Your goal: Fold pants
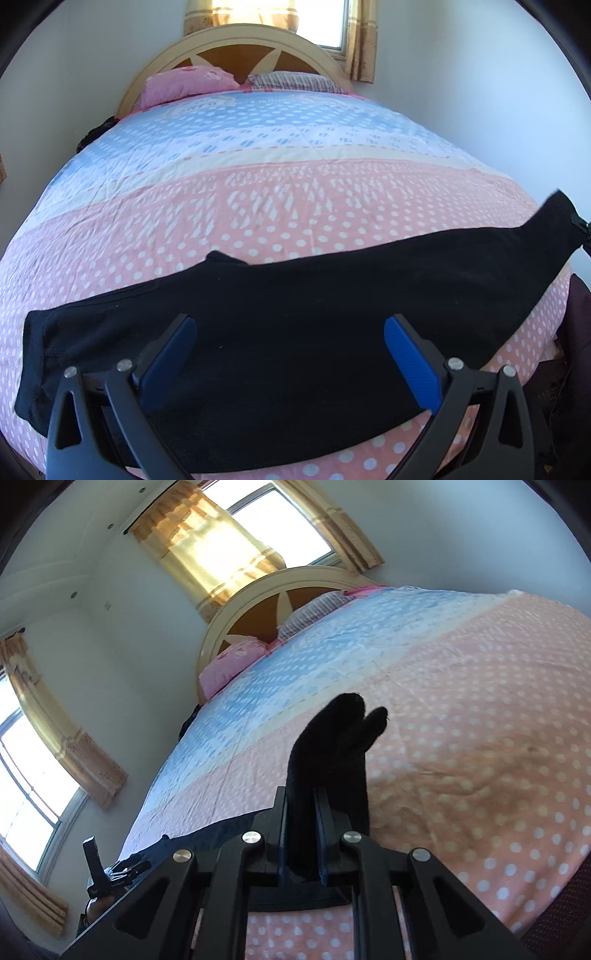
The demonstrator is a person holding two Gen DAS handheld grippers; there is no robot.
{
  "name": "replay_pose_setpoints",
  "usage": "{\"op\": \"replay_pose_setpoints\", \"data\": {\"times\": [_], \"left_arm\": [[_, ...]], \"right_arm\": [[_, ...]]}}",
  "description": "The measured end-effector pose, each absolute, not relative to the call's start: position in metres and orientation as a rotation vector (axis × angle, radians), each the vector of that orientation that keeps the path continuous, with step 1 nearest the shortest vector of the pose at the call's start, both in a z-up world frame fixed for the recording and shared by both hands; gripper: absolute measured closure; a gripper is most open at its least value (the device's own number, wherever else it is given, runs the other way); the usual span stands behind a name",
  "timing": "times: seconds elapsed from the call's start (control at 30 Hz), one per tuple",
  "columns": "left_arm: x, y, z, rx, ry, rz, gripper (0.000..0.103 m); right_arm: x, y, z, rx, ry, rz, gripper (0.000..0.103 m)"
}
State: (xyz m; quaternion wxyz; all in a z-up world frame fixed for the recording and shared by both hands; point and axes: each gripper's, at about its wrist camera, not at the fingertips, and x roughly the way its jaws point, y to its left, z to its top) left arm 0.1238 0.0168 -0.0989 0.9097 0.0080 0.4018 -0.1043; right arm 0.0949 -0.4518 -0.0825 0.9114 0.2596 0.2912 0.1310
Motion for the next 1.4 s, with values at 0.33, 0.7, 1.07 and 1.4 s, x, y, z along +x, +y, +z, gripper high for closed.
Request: {"op": "replay_pose_setpoints", "data": {"times": [0.33, 0.7, 1.07, 1.4], "left_arm": [[0.118, -0.007, -0.100, 0.003, 0.839, -0.298, 0.000], [0.124, -0.041, -0.103, 0.022, 0.860, -0.398, 0.000], [0.141, -0.095, -0.093, -0.018, 0.894, -0.537, 0.015], [0.161, -0.168, -0.106, -0.049, 0.992, -0.662, 0.043]], "right_arm": [[0.130, -0.313, -0.085, 0.318, 0.699, 0.468, 0.090], [0.157, -0.228, -0.159, 0.098, 0.885, 0.509, 0.089], [0.135, -0.262, -0.139, 0.089, 0.847, 0.586, 0.060], [0.139, -0.331, -0.137, 0.303, 0.718, 0.355, 0.060]]}}
